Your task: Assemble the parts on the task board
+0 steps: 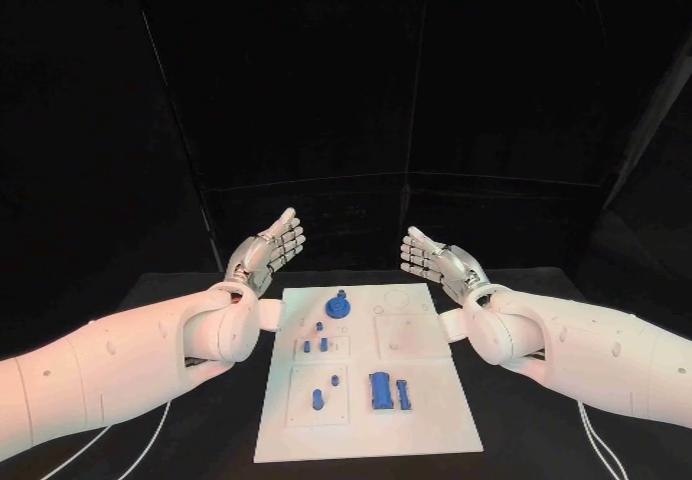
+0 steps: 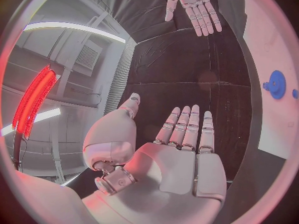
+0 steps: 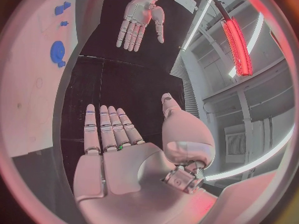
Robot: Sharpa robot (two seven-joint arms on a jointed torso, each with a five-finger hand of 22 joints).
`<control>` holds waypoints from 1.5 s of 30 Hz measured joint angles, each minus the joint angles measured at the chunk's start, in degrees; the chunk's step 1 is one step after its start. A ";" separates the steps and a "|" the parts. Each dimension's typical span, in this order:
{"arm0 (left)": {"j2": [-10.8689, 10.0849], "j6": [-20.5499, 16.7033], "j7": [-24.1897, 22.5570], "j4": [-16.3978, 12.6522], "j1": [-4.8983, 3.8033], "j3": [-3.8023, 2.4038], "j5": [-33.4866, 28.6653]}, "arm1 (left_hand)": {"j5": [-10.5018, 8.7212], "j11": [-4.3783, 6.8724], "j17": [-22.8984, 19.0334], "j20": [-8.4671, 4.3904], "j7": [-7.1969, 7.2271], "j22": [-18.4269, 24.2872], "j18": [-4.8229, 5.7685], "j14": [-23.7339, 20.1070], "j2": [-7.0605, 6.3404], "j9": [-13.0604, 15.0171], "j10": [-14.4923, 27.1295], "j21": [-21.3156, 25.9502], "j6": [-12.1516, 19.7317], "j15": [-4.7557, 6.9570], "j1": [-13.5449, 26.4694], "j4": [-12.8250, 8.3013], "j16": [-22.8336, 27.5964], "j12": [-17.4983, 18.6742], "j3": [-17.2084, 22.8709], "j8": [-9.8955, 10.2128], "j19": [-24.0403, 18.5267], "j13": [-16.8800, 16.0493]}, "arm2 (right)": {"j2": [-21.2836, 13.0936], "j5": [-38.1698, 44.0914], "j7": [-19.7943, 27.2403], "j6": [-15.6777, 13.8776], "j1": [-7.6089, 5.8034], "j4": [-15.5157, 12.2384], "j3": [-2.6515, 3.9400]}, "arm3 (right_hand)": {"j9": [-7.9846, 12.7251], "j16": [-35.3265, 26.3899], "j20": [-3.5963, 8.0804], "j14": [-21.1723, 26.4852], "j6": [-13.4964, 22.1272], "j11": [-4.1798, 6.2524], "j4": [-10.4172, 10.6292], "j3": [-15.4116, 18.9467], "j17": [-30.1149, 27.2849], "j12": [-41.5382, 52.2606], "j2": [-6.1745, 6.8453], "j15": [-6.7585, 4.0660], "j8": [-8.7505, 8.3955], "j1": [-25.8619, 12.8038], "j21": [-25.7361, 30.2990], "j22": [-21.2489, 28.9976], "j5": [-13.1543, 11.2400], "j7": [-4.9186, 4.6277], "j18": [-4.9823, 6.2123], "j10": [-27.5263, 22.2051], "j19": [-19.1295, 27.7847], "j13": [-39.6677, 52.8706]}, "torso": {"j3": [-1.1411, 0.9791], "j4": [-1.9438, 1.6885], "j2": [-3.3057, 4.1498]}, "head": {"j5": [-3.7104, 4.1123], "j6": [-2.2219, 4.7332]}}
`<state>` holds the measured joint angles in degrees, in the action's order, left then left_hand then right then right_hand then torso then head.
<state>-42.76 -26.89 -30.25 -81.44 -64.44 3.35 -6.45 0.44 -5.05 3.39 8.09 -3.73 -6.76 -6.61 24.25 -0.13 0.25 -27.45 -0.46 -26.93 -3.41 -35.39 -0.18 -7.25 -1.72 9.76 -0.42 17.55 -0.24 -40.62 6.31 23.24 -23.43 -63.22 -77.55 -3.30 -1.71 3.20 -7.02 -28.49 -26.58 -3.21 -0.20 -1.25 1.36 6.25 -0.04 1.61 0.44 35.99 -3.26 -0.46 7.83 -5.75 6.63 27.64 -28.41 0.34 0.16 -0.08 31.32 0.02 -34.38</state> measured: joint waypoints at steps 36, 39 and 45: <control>-1.90 -16.96 0.84 -8.43 4.37 -3.30 5.46 | -0.22 5.03 -3.30 -8.07 3.66 6.68 6.28 -21.99 0.11 -0.17 23.59 0.24 23.12 3.40 29.23 0.18 6.86 1.50 -9.59 0.18 -17.06 0.15 | -4.05 -6.27 5.56 -20.18 3.16 -12.33 3.24 | 1.65 -2.92 6.97 24.25 23.92 3.21 0.25 0.87 -1.31 -6.05 0.08 -1.60 -0.21 -30.09 2.88 0.38 -7.50 5.72 -6.26 -23.55 24.19 -0.24 | -0.16 0.09 -0.14 | -0.03 -0.01; -1.90 -17.03 0.85 -8.43 4.37 -3.30 5.47 | -0.22 5.11 -3.30 -8.10 3.71 6.71 6.28 -24.04 0.11 -0.17 27.09 0.24 26.60 3.40 34.85 0.17 6.86 1.50 -9.59 0.18 -17.26 0.15 | -4.05 -6.32 5.61 -20.28 3.17 -12.33 3.25 | 1.65 -2.93 7.04 28.13 26.31 3.22 0.25 0.87 -1.31 -6.05 0.04 -1.64 -0.21 -35.41 2.88 0.37 -7.50 5.76 -6.25 -27.17 28.10 -0.24 | -0.16 0.09 -0.14 | -0.03 -0.01; -1.90 -17.08 0.86 -8.42 4.37 -3.30 5.49 | -0.22 5.05 -3.33 -8.10 3.74 6.71 6.28 -24.03 0.08 -0.16 27.15 0.23 26.63 3.40 35.03 0.17 6.86 1.50 -9.59 0.18 -17.26 0.15 | -4.05 -6.38 5.65 -20.34 3.17 -12.33 3.24 | 1.64 -2.92 7.04 28.29 26.37 3.21 0.25 0.87 -1.30 -6.05 0.03 -1.62 -0.21 -35.68 2.88 0.37 -7.50 5.72 -6.24 -27.35 28.10 -0.28 | -0.16 0.09 -0.14 | -0.03 -0.01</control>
<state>-44.66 -43.97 -29.40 -89.87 -60.07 0.05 -0.97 0.21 0.00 0.07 -0.01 0.01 -0.05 -0.33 0.22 -0.06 0.09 -0.30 -0.23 -0.30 -0.01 -0.36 -0.01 -0.39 -0.21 0.17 -0.24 0.29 -0.09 -44.67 -0.07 28.89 -43.77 -60.05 -89.89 -0.06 -0.07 0.27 0.02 -0.20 -0.20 0.00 0.04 -0.38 0.06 0.20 -0.01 0.00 0.23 0.31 -0.38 -0.09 0.33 -0.03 0.39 0.29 -0.31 0.06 -0.01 0.01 31.18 -0.01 -34.39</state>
